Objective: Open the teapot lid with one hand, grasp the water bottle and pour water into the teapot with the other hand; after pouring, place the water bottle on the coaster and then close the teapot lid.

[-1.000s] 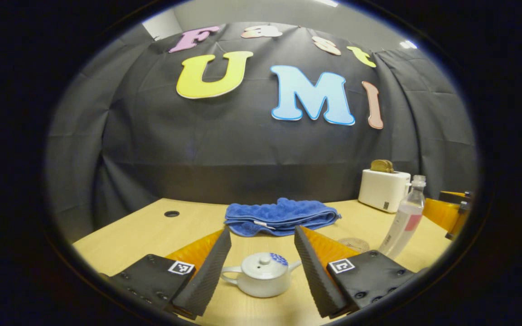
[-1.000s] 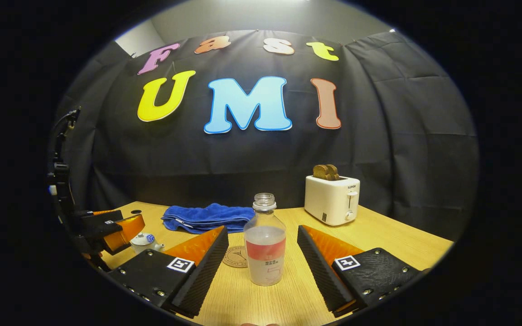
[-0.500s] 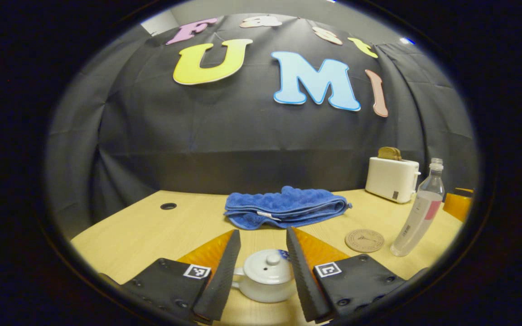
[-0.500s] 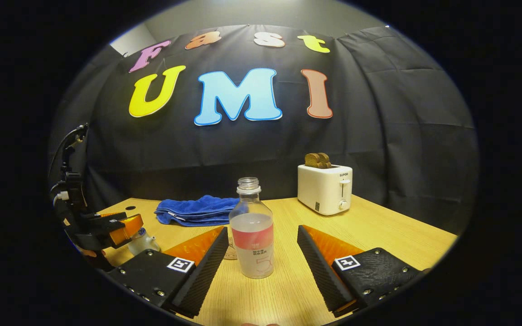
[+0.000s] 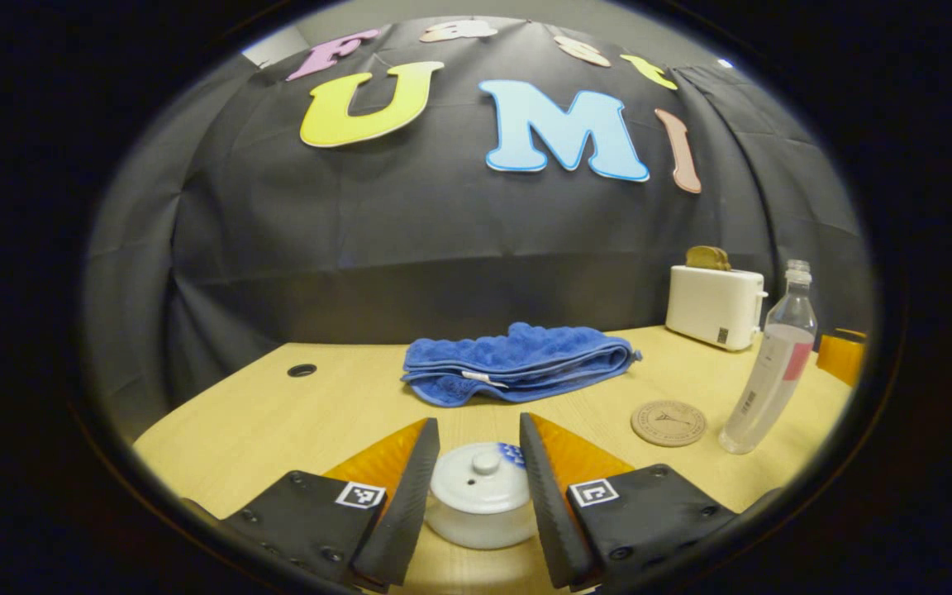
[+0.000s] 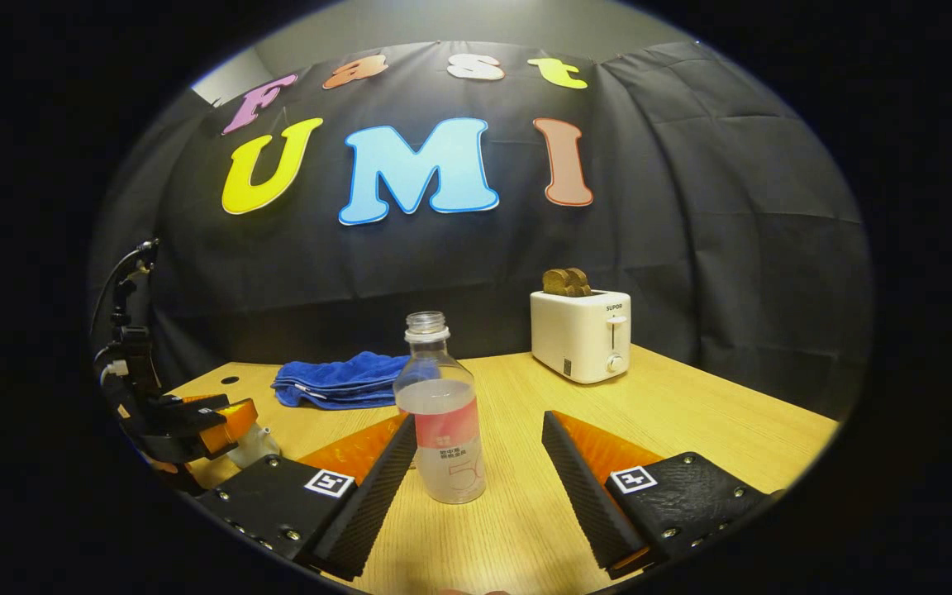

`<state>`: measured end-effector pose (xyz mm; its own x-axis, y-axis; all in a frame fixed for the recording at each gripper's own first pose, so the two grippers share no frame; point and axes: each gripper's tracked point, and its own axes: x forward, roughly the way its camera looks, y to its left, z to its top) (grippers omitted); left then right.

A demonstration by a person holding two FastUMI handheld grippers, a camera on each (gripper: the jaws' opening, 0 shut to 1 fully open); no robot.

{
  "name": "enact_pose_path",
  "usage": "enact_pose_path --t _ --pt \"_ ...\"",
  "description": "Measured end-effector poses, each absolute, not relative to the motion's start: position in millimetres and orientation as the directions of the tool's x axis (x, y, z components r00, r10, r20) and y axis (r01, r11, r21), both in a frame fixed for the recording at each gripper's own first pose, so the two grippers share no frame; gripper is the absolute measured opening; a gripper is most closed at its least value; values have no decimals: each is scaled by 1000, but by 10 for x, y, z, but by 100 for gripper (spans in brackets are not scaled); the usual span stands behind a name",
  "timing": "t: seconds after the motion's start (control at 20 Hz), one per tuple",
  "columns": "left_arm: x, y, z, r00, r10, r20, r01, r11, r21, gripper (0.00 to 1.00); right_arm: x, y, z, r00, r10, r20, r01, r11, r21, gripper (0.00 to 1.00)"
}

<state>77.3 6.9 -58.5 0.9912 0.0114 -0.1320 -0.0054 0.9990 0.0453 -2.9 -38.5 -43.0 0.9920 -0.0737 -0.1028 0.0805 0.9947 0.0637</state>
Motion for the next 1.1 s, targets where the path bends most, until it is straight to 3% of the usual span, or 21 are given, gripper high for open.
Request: enact_pose_path --t 0.05,0.2,0.35,0.45,0.6,0.65,1.1 --pt "766 86 -570 992 19 -126 -13 999 50 67 -24 -392 -442 991 -75 -106 82 994 68 97" --pt "770 66 -581 991 17 -130 -8 998 68 53 -8 -395 -445 991 -75 -112 84 994 76 97" --pt "778 67 -572 992 15 -129 -7 998 61 55 -2 -389 -470 991 -72 -115 81 994 73 97" --pt "945 85 -586 994 10 -112 -4 999 48 24 0 -369 -486 991 -68 -119 76 995 71 97" --pt "745 55 -534 992 24 -121 -12 995 104 22 13 -350 -516 990 -60 -126 70 995 71 97" --pt "810 63 -571 993 27 -115 -16 996 92 12 16 -339 -528 990 -58 -128 67 995 70 97" --pt "792 97 -368 998 -1 -62 3 1000 22 12 50 -268 -607 989 -27 -142 35 998 57 97"
